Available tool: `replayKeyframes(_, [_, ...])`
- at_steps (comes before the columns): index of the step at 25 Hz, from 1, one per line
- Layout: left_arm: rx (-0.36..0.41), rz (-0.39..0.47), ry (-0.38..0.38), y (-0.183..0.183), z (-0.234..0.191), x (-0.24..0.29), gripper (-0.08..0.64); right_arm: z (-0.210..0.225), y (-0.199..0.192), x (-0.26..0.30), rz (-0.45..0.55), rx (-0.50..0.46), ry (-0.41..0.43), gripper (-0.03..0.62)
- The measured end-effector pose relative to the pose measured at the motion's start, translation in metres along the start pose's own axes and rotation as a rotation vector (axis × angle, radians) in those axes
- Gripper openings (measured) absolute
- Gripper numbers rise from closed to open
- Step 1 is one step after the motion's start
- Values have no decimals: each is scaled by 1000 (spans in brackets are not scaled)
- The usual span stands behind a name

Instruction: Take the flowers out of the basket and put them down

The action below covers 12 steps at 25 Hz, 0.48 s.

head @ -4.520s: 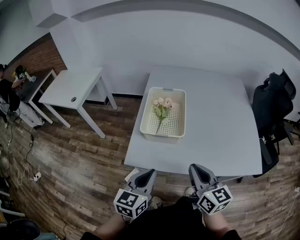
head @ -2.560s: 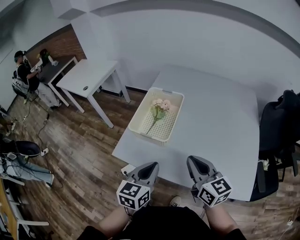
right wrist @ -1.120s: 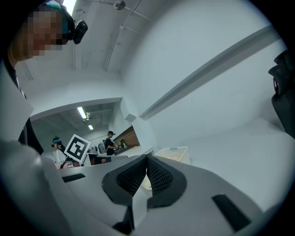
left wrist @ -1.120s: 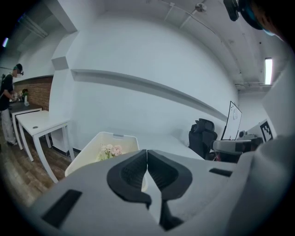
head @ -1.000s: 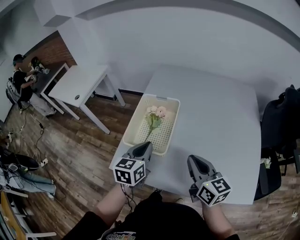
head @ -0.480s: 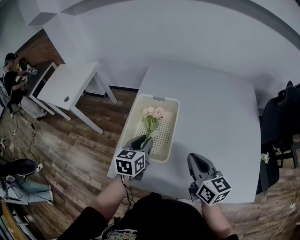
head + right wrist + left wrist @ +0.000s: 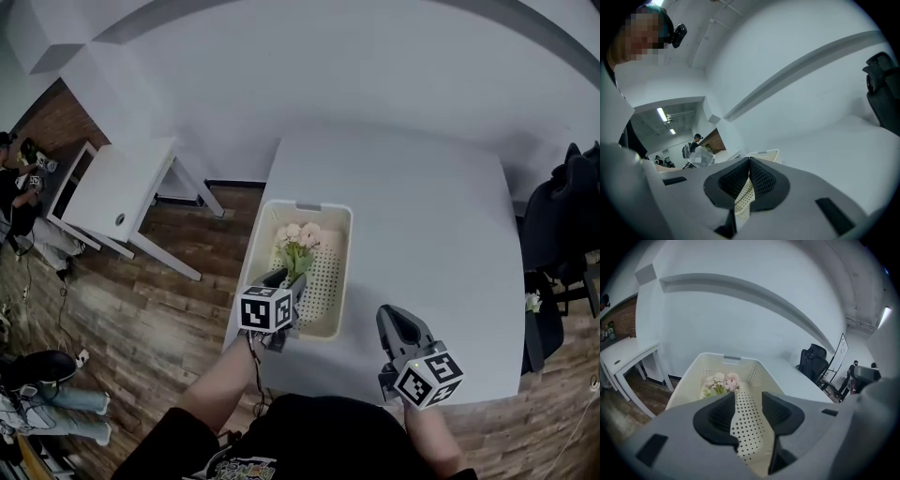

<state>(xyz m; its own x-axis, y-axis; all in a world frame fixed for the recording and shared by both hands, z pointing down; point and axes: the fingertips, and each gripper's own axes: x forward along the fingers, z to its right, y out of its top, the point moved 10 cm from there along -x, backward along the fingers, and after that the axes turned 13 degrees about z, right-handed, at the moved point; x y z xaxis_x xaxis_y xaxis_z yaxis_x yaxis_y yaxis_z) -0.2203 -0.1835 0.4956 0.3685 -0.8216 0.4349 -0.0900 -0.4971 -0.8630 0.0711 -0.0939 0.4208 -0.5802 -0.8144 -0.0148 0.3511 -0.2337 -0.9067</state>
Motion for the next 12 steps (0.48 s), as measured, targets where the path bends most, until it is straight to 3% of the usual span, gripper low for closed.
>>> replayKeyframes(4, [-23,-95,25,-10,-18,22,176,6,-3,6,2,9,-31,21])
replayKeyframes(12, [25,-294,68,-26,-47,62,193,8,-13,15,-30,29,-60,21])
